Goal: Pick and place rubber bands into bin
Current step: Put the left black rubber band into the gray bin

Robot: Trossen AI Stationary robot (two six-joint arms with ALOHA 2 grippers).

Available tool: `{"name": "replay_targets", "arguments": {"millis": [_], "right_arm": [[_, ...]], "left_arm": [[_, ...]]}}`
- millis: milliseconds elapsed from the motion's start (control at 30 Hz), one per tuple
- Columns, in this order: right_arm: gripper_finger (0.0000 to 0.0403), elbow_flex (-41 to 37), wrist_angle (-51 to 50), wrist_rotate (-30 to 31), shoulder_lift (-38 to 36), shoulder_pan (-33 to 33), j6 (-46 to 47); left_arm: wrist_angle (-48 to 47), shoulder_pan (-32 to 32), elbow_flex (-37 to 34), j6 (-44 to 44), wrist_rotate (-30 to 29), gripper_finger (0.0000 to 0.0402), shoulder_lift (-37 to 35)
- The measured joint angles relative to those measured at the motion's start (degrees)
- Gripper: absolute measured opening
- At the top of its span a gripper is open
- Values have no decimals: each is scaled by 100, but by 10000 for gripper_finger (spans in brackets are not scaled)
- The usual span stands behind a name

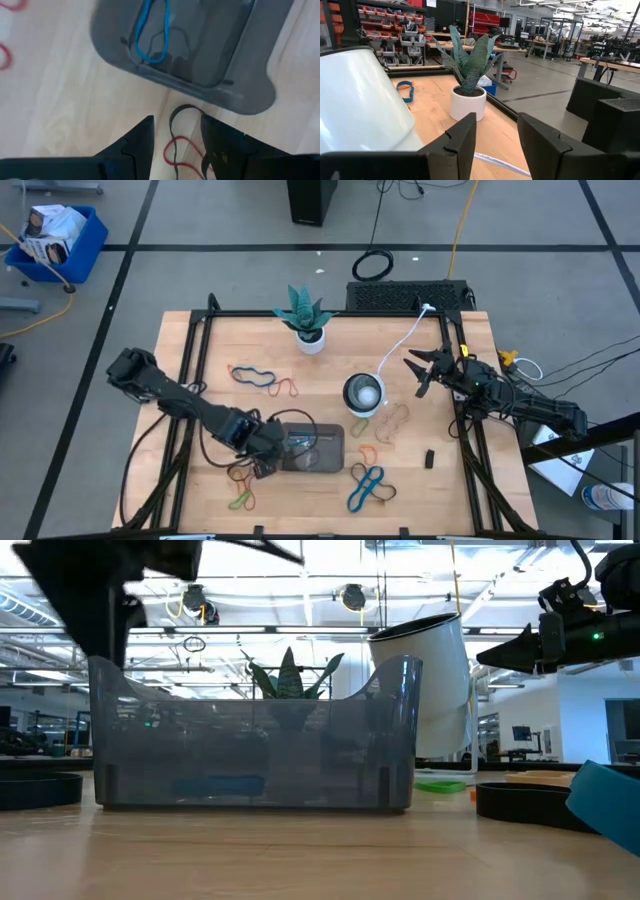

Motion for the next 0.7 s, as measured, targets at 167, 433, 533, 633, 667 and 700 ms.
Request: {"name": "replay_targets", "arguments": {"millis": [167,433,533,633,667,700], "right_arm": [[141,0,4,0,0,2,19],[141,4,13,2,2,0,21],[141,4,15,3,2,0,22],[141,4,17,4,9,0,22],[141,4,15,2,20,0,22],[141,4,15,2,26,2,22]], "left_arm": [[409,-171,-505,-364,73,168,-7],[719,-411,-840,-474,72,168,78],[832,-433,-904,-474,70,168,161],[993,-419,-904,-455,132,168,369],[989,-411,-904,-456,138,168,439],[984,-399,-904,-465,207,168,517]]}}
